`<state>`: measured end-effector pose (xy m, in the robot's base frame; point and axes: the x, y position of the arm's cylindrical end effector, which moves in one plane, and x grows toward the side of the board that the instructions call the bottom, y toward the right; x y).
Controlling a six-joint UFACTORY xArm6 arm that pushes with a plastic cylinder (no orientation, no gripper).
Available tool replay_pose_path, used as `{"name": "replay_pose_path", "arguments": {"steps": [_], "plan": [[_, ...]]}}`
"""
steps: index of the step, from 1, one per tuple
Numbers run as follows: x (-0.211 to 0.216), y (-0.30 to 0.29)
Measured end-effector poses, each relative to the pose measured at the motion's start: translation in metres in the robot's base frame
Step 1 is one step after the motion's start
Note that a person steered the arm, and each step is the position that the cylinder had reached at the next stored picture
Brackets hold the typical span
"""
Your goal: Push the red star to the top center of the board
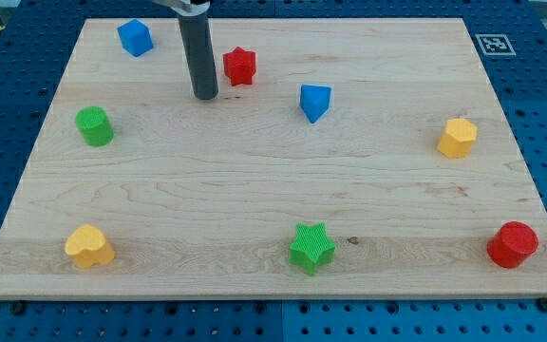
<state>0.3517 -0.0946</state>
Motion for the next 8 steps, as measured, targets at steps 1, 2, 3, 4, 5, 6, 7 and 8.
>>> {"name": "replay_pose_path", "arguments": {"steps": [1,2,3,4,5,6,7,8], "plan": [[-0.012,0.015],[-0.028,0.051],[-0.056,0.074],[-0.063,0.079],[-0.051,0.05],[-0.08,0.03],[-0.087,0.062],[-0.095,0.074]]}}
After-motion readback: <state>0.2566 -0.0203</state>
